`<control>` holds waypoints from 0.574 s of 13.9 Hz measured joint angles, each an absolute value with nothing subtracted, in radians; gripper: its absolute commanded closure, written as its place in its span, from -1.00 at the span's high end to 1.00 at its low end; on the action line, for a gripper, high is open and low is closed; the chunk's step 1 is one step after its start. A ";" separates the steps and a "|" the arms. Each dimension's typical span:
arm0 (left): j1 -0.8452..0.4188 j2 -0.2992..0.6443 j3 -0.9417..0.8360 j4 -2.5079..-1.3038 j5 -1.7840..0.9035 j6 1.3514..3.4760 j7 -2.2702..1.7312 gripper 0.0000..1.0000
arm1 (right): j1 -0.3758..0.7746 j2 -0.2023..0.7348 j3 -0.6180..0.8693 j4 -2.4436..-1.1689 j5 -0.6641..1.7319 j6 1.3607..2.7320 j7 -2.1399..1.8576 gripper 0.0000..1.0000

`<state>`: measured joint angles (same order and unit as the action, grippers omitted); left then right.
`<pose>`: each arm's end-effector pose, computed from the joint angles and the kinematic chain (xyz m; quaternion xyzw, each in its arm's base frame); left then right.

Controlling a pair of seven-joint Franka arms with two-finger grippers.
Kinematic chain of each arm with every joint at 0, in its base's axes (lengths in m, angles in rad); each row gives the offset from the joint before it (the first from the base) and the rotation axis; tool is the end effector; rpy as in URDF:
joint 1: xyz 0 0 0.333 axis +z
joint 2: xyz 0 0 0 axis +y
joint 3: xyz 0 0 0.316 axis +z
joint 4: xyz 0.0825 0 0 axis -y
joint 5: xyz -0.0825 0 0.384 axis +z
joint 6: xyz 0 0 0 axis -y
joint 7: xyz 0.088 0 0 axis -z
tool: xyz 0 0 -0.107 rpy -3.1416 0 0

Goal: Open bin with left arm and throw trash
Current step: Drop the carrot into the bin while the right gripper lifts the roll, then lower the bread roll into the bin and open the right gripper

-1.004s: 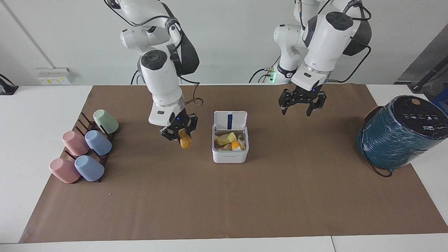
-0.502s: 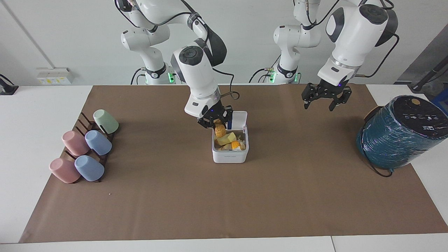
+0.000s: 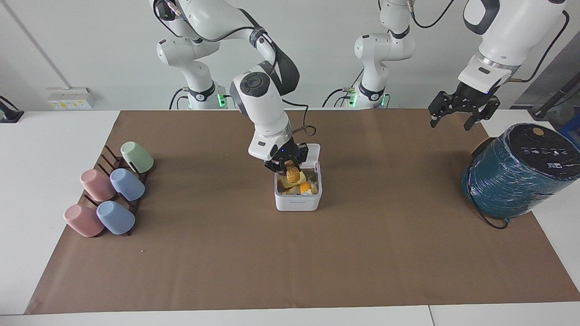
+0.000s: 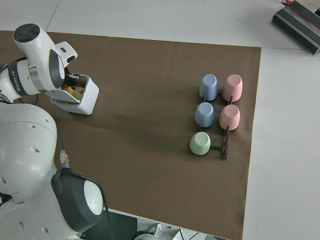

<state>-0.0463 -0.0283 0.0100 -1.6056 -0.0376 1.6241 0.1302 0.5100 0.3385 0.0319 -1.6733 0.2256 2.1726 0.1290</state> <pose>0.5505 -0.0238 0.6285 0.9961 -0.0826 0.0243 0.0178 0.5704 0.3509 0.4239 -0.9806 -0.1467 -0.0414 0.1233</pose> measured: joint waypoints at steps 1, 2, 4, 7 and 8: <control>-0.046 -0.022 0.010 -1.589 -0.025 1.599 0.132 1.00 | 0.514 0.340 0.032 -1.674 0.226 2.173 0.080 -1.00; -0.046 -0.018 0.009 -1.579 -0.020 1.585 0.132 1.00 | 0.517 0.340 0.032 -1.674 0.226 2.172 0.048 -1.00; -0.046 -0.017 0.007 -1.573 -0.019 1.574 0.132 1.00 | 0.530 0.340 0.032 -1.681 0.226 2.170 0.031 -1.00; -0.046 -0.017 0.007 -1.573 -0.019 1.570 0.132 1.00 | 0.538 0.344 0.032 -1.698 0.226 2.171 0.031 -1.00; -0.046 -0.017 0.007 -1.573 -0.019 1.570 0.132 1.00 | 0.538 0.347 0.031 -1.701 0.226 2.171 0.031 -1.00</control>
